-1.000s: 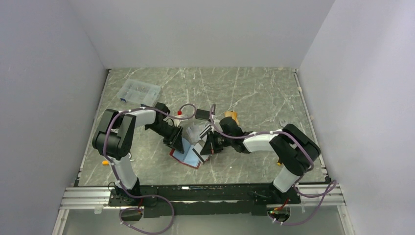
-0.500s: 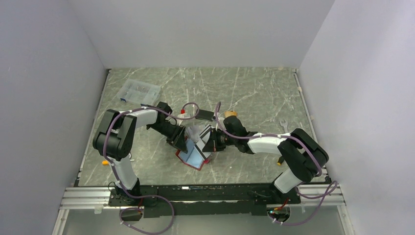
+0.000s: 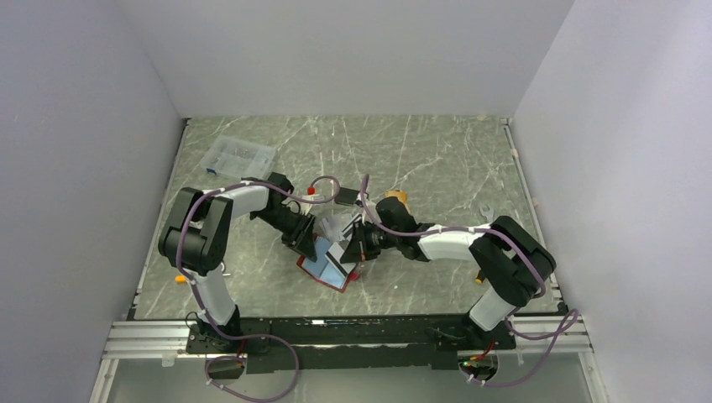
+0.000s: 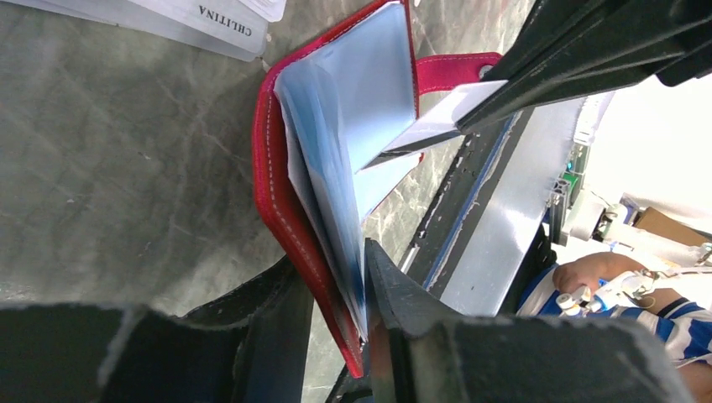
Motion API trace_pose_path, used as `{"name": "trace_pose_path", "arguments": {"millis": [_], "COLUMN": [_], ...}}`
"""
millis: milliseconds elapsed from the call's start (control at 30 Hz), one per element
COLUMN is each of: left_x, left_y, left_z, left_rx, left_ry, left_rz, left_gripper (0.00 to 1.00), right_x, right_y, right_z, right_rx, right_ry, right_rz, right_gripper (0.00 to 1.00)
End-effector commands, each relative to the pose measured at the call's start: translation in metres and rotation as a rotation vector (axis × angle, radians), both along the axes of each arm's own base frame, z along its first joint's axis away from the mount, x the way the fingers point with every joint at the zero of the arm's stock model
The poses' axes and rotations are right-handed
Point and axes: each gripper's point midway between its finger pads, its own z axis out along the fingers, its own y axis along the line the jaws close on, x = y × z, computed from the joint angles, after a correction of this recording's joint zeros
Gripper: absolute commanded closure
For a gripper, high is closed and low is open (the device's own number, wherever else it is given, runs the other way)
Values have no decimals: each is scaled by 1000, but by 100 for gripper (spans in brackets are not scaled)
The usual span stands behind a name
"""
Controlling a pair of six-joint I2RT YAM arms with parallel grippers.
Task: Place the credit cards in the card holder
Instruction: Turn over the card slot in the card holder.
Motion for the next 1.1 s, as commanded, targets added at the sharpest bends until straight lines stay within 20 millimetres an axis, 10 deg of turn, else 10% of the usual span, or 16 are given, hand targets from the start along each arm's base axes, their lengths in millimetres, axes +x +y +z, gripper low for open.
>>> {"name": "trace_pose_path", "arguments": {"millis": [0,500,1067], "left_x": [12,4,3], "left_y": [0,-9,-14], "left_z": [4,11,26], "left_rx": [11,-77,-125], "left_ry": [-43,9,42], "left_rz": [11,-33,-43], "left_gripper": [69,89,80], "right_x": [8,31,11], "right_y": [12,31,12], "right_z": [16,40,-9], "right_rx": [47,106,-70], "right_ry": [-59,-99,-40], "right_rz": [31,8,9], "right_gripper": [100,100,100]}}
